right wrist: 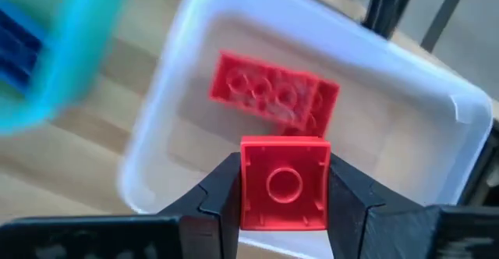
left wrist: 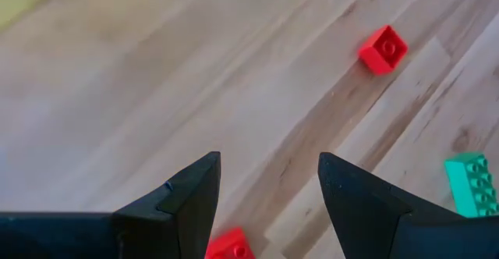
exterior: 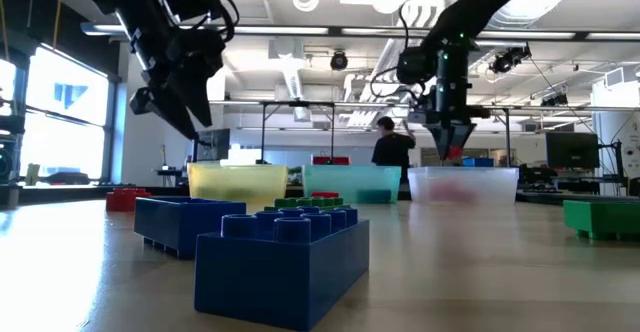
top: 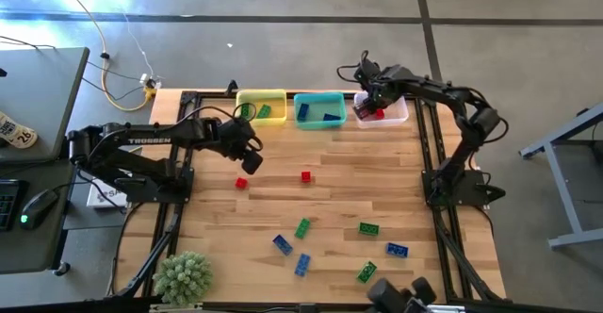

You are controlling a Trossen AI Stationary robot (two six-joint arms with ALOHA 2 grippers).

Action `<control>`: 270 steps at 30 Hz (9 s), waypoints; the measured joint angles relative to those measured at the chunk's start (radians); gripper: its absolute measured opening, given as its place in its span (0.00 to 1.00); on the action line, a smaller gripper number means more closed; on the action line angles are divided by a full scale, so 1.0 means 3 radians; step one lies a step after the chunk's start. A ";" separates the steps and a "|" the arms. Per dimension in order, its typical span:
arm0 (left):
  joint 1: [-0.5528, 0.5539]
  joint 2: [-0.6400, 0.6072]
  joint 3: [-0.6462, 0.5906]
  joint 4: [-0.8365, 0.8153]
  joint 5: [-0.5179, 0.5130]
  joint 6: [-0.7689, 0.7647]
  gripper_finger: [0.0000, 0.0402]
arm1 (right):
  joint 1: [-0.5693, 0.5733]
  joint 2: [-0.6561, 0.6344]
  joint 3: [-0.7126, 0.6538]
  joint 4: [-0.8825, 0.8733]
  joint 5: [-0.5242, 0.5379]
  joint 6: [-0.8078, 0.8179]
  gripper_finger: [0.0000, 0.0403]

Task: Sort & place blocks by color
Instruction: Put the red game piece into the white bin, then put the green game piece into the yellow bin

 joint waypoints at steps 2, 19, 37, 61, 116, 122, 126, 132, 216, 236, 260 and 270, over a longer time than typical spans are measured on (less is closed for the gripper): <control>-0.0017 0.0000 0.0000 -0.0067 0.0000 -0.0093 0.51 | -0.0026 0.0046 0.0000 -0.0040 0.0013 -0.0067 0.29; -0.0266 0.0000 0.0000 -0.0471 0.0236 -0.0442 0.51 | -0.0063 0.0147 0.0000 -0.0087 0.0125 -0.0486 0.52; -0.0522 0.0000 0.0000 -0.0384 0.0269 -0.0269 0.51 | 0.0013 -0.0076 0.0000 -0.0332 -0.0513 0.0009 0.57; -0.0521 0.0000 0.0000 0.0099 -0.0027 0.1093 0.51 | 0.1548 -0.0798 0.0000 -0.0494 -0.1043 0.1651 0.57; -0.0521 0.0000 0.0000 0.0395 -0.0039 0.0857 0.51 | 0.4240 0.0301 0.0000 -0.0734 -0.0950 0.1823 0.62; -0.0521 0.0000 0.0000 0.0395 -0.0039 0.0854 0.51 | 0.4221 0.0430 0.0000 -0.0726 -0.0950 0.1722 0.62; -0.0521 0.0000 0.0000 0.0393 -0.0039 0.0854 0.51 | 0.4221 0.0525 0.0000 -0.0727 -0.0944 0.1632 0.62; -0.0520 0.0000 0.0000 0.0391 -0.0039 0.0853 0.51 | 0.4180 0.0682 0.0000 -0.0760 -0.0879 0.1612 0.62; 0.0182 0.0000 -0.0001 0.2253 0.1422 -0.0850 0.51 | 0.2348 0.0590 0.1639 0.0049 -0.0826 -0.0074 0.26; 0.0491 0.0506 -0.0003 0.2118 0.1469 -0.1501 0.51 | 0.2038 0.0630 0.1639 -0.0081 -0.0634 -0.1737 0.26; 0.0514 0.0748 -0.0001 0.2536 0.1386 -0.1965 0.51 | 0.1957 0.0860 0.1637 0.0263 -0.0500 -0.2804 0.26; 0.0514 0.0843 0.0000 0.2632 0.1224 -0.2051 0.51 | 0.1993 0.0897 0.1633 0.0429 -0.0460 -0.2895 0.26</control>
